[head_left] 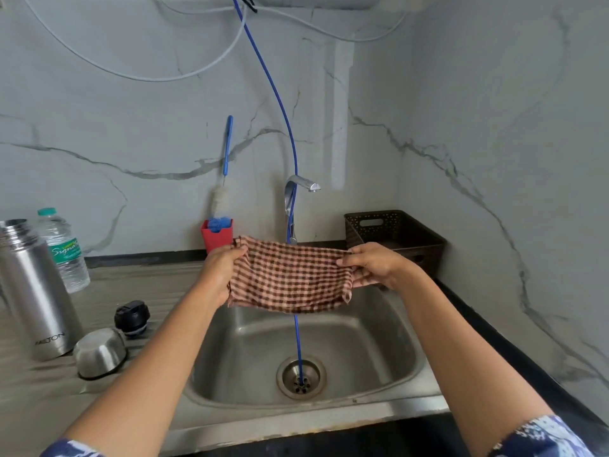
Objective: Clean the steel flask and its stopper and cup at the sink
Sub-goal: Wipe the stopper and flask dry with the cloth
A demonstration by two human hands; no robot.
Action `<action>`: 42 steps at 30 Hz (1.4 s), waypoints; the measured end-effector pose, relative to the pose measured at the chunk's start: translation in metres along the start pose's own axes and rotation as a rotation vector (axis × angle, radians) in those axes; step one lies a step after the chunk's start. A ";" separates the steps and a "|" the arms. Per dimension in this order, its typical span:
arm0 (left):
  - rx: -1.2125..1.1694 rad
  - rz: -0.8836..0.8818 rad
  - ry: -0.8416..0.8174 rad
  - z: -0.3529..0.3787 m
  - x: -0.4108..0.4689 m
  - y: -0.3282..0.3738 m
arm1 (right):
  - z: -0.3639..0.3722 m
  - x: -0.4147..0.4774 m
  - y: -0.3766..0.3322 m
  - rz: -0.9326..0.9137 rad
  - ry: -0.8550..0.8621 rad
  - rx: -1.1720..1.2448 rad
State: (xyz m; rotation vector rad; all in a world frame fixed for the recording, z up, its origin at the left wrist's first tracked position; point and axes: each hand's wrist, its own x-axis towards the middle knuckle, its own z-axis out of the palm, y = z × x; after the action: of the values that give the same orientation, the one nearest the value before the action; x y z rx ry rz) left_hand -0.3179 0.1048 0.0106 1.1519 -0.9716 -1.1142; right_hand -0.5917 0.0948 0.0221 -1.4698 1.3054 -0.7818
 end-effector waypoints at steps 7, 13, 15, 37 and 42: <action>0.072 0.051 -0.072 0.062 -0.032 -0.027 | 0.056 0.012 -0.026 0.029 0.171 -0.008; -0.108 -0.029 -0.438 0.095 -0.061 -0.020 | 0.049 0.008 -0.022 -0.002 0.104 0.387; -0.044 0.020 -0.535 0.094 -0.062 -0.017 | 0.037 0.006 -0.016 -0.080 0.136 0.351; 0.013 -0.318 -0.280 0.260 0.090 -0.059 | -0.153 0.056 -0.045 -0.094 0.480 0.258; -0.073 -0.219 -0.070 0.277 0.098 -0.091 | -0.163 0.090 -0.038 -0.003 0.550 0.105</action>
State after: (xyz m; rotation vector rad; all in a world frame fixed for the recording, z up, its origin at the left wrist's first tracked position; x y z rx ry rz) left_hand -0.5819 -0.0473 -0.0325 1.1866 -0.8651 -1.3619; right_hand -0.7094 -0.0349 0.0958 -1.2135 1.6326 -1.2971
